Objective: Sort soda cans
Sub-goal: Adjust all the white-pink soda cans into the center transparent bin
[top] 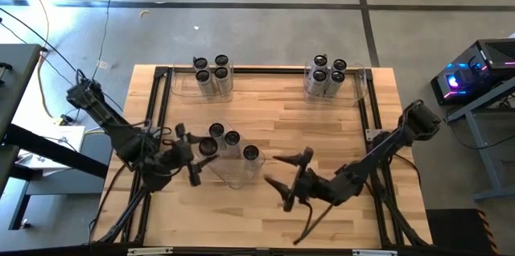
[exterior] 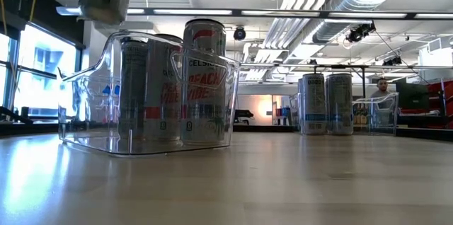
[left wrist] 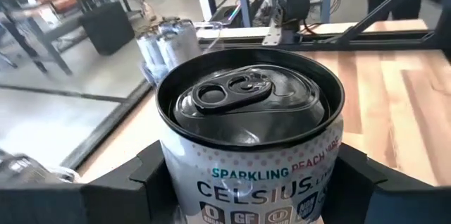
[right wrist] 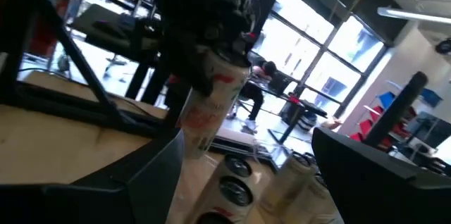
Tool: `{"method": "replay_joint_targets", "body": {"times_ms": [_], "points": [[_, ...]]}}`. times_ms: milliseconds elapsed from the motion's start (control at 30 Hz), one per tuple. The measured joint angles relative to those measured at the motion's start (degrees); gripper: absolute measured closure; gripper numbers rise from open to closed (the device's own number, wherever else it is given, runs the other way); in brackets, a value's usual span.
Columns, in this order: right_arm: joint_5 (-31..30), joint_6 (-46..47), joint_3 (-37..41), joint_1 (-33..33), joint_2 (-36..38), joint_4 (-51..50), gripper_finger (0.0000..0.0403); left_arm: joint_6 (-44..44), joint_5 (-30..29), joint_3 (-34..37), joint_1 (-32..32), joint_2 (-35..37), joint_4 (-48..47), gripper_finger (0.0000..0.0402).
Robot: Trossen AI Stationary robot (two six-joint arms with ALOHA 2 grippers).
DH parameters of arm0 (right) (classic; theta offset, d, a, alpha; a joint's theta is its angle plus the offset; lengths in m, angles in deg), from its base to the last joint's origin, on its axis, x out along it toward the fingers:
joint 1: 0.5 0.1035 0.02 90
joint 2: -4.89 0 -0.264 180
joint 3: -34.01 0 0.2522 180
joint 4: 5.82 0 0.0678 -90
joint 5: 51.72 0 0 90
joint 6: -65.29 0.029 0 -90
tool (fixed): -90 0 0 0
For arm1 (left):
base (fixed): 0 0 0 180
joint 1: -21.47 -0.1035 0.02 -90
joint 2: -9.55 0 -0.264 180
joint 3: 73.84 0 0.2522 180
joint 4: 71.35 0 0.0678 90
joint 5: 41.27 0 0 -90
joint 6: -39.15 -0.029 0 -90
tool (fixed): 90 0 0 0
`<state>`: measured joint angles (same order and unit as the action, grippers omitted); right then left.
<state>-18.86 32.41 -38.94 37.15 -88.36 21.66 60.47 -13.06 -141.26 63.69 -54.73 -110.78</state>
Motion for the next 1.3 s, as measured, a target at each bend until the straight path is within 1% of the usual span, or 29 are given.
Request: {"method": "replay_joint_targets", "body": {"times_ms": [100, 233, 433, 500, 567, 600, 733, 867, 967, 1067, 1300], "points": [[0.06, 0.89, 0.01, 0.87, 0.02, 0.16, 0.0096, 2.08, -0.45, 6.11, -0.12, 0.60, 5.87, 0.0167], [0.19, 1.06, 0.01, 0.82, 0.01, 0.14, 0.0096, 2.42, 0.07, 13.28, -1.27, 0.58, 16.77, 0.0167], [0.20, 1.95, 0.01, 0.19, -0.01, 0.12, 0.0096, -1.85, 4.06, 21.22, -2.16, 0.56, 32.37, 0.0167], [0.44, 2.00, 0.01, -0.09, -0.03, 0.12, 0.0096, -3.81, 6.60, 23.02, -2.57, 0.58, 35.86, 0.0167], [1.28, 2.07, 0.01, -0.43, -0.03, 0.12, 0.0096, -5.61, 11.93, 24.08, -3.08, 0.49, 37.14, 0.0167], [1.93, 2.45, 0.01, -0.67, -0.03, 0.14, 0.0096, -6.44, 13.15, 24.55, -3.30, 0.19, 38.01, 0.0167], [4.98, 4.46, 0.01, -1.75, -0.05, 0.10, 0.0096, -9.86, 14.16, 25.83, -3.46, -2.01, 43.28, 0.0167], [5.40, 4.56, 0.01, -2.36, -0.07, 0.10, 0.0096, -12.92, 15.44, 25.86, -4.90, -5.15, 46.49, 0.0167], [5.51, 4.56, 0.01, -2.47, -0.07, 0.10, 0.0096, -14.15, 18.49, 25.86, -6.42, -7.71, 49.23, 0.0152], [5.55, 5.27, 0.01, -2.93, -0.07, 0.01, 0.0096, -15.01, 22.91, 25.86, -8.39, -9.86, 50.55, 0.0137], [7.02, 10.30, 0.01, -4.76, -0.09, -3.87, 0.0096, -17.85, 29.35, 25.86, -12.57, -13.51, 54.06, 0.0135]]}}
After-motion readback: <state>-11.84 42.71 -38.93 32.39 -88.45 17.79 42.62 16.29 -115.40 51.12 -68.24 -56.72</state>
